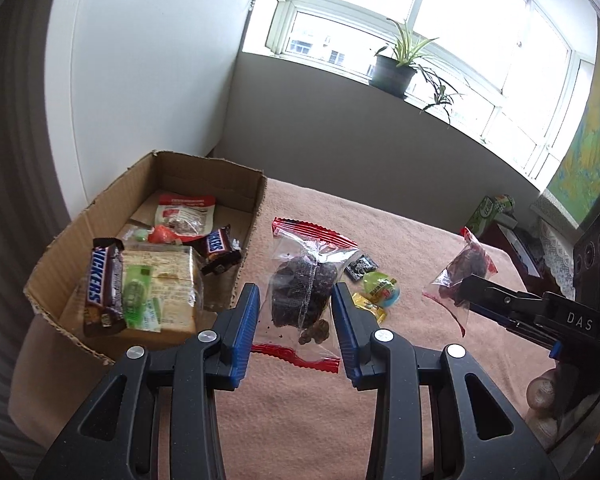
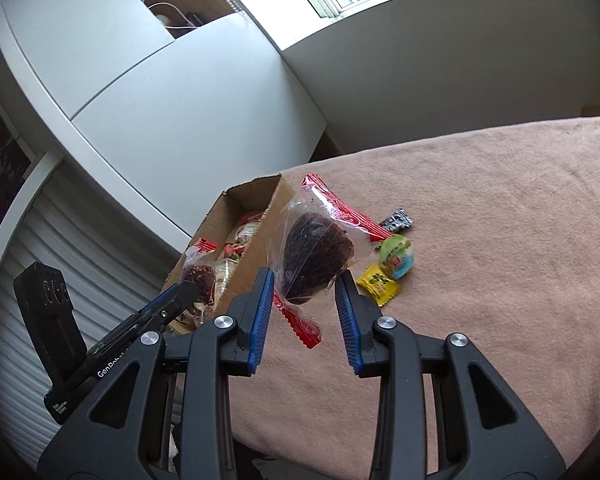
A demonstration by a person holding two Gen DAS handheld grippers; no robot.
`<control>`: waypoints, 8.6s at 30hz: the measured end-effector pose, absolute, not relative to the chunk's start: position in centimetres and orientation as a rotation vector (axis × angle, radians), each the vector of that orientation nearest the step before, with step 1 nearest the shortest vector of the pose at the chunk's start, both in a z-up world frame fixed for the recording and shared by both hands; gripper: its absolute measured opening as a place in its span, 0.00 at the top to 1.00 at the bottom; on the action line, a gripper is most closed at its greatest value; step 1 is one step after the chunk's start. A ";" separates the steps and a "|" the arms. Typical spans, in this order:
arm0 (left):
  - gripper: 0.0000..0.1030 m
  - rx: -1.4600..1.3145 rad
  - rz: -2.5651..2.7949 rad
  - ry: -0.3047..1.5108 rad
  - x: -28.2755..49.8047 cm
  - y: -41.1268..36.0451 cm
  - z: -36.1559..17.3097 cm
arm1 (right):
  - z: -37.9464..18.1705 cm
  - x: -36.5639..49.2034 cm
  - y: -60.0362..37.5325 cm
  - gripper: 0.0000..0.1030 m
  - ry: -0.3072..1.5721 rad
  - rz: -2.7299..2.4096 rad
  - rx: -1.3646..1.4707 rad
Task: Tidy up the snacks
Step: 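Carry both dried-fruit bags into the box and open both tools, then withdraw both tools from the box toward the remaining candies, then grasp the yellow candy with the left tool while the right tool grasps the green jelly cup, then lift the yellow candy and jelly cup and carry them toward the box, then open both tools over the box to drop the yellow candy and jelly cup, then move both tools back to the pink candy and black candy on the blanket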
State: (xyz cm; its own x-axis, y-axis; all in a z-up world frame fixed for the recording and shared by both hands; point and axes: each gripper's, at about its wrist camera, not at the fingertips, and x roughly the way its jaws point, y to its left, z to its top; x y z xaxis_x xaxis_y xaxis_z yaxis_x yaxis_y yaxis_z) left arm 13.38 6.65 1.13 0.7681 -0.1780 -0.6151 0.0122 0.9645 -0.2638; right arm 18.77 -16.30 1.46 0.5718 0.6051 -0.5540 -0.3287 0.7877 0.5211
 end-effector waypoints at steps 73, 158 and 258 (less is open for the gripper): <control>0.44 -0.290 -0.135 0.749 12.6 5.9 0.2 | 0.0 20.2 -20.2 0.13 0.829 0.362 0.211; 0.95 -0.287 -0.248 0.956 21.8 -2.5 -6.7 | -7.1 29.3 -20.7 0.75 1.009 0.384 0.044; 0.75 -0.291 -0.097 0.719 14.7 11.4 2.6 | 1.4 29.2 -11.8 0.22 0.886 0.528 0.033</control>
